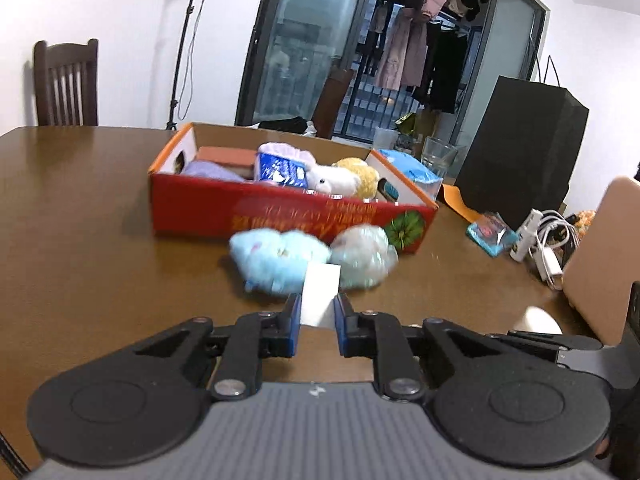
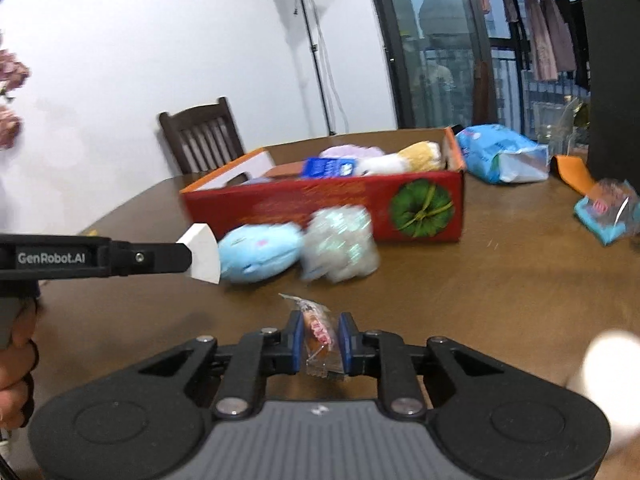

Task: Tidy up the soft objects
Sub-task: 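Grasp the candy packet with the right gripper while the left grasps the white card, then carry the packet and card into the box and open both grippers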

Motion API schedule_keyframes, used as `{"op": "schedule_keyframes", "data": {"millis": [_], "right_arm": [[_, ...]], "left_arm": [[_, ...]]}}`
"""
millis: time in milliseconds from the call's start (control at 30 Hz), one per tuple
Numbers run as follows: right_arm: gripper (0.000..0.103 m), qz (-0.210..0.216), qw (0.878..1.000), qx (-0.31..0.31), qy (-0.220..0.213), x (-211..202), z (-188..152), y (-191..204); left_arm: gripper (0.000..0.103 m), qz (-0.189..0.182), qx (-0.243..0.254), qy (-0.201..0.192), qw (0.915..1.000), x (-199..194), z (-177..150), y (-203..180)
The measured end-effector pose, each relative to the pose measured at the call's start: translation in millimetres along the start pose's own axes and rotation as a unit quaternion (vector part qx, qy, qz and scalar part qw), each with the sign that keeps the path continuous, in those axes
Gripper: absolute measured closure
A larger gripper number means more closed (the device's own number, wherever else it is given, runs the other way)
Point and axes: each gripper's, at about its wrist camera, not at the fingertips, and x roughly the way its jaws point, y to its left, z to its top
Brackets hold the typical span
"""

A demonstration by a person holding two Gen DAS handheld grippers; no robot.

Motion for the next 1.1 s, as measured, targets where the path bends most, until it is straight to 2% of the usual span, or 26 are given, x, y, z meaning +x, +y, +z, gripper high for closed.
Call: {"op": "schedule_keyframes", "data": {"millis": [367, 567, 633, 700, 800, 1000, 1100], "right_arm": [[0.085, -0.001, 0.999, -0.024, -0.044, -61, -8, 35], [0.085, -0.003, 0.998, -0.025, -0.056, -67, 1, 35], [0.085, 0.004, 0.998, -0.028, -0.063, -65, 13, 34], [0.085, 0.005, 0.996, -0.032, -0.078, -60, 32, 29], [0.085, 0.015, 0.995, -0.022, -0.095, -38, 68, 17], [0.085, 0.039, 0.997, 0.047, -0.056, 48, 139, -18], [0.085, 0.043, 0.996, 0.073, -0.038, 92, 158, -31]], "left_arm": [[0.085, -0.012, 0.01, -0.03, 0.9994, -54, -18, -11], [0.085, -0.023, 0.013, -0.036, 0.999, -49, -7, -10], [0.085, -0.039, 0.008, -0.043, 0.9983, -43, 5, -7], [0.084, -0.061, -0.008, -0.05, 0.9969, -31, 25, -2], [0.084, -0.068, -0.015, -0.058, 0.9959, -3, 59, 4], [0.084, -0.065, -0.003, -0.039, 0.9971, 77, 123, 13], [0.084, -0.058, -0.008, -0.015, 0.9982, 117, 142, 23]]}}
